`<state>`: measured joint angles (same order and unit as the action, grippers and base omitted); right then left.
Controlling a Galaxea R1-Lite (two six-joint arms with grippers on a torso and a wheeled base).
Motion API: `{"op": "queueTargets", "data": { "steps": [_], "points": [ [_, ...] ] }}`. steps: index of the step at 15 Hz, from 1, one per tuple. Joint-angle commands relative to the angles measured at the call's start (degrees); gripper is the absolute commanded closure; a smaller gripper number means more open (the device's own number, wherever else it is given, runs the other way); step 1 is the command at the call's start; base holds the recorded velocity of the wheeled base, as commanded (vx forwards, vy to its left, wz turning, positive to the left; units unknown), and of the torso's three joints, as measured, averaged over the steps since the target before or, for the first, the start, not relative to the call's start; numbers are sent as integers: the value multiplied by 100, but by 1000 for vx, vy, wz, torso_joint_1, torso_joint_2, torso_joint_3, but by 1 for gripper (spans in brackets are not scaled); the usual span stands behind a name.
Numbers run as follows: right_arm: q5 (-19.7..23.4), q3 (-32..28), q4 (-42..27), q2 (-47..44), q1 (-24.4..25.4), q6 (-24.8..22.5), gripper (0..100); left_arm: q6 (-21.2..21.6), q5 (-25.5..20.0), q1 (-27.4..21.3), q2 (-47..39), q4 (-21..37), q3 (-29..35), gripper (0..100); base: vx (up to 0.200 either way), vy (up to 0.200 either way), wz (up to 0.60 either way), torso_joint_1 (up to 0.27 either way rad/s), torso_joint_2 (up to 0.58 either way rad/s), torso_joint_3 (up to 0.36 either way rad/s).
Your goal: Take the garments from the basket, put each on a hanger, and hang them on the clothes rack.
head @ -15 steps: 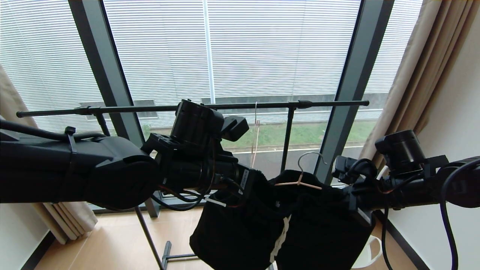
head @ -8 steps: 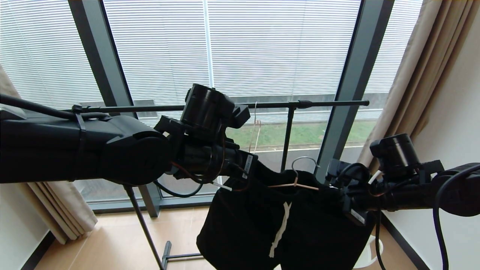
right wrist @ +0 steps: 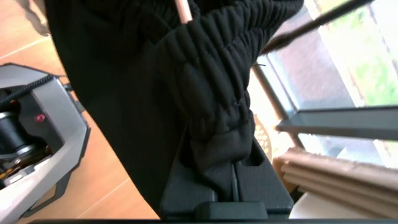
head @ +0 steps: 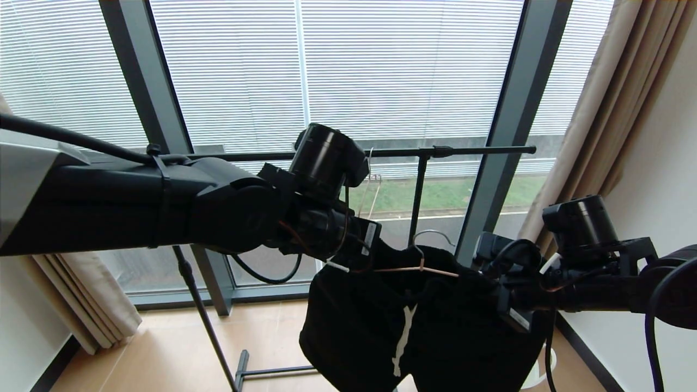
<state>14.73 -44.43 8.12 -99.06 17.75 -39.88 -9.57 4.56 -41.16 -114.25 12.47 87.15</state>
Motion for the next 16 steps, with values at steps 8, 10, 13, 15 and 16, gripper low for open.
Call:
{"op": "queueTargets", "data": {
  "steps": [8,10,13,15,16],
  "points": [
    [13,198,366,1,167,15,100,-291,405,-314,-344,563,610,100,0,0,0,0,0,0],
    [39,110,375,-26,141,296,100,-27,432,-420,17,590,162,100,0,0,0,0,0,0],
    [101,102,691,-157,141,604,100,87,695,-420,122,599,-5,100,0,0,0,0,0,0],
    [197,110,867,-193,132,841,100,104,889,-428,131,599,-75,100,0,0,0,0,0,0],
    [197,75,963,-210,159,1263,100,236,906,-472,237,590,-242,100,0,0,0,0,0,0]
  ]
}}
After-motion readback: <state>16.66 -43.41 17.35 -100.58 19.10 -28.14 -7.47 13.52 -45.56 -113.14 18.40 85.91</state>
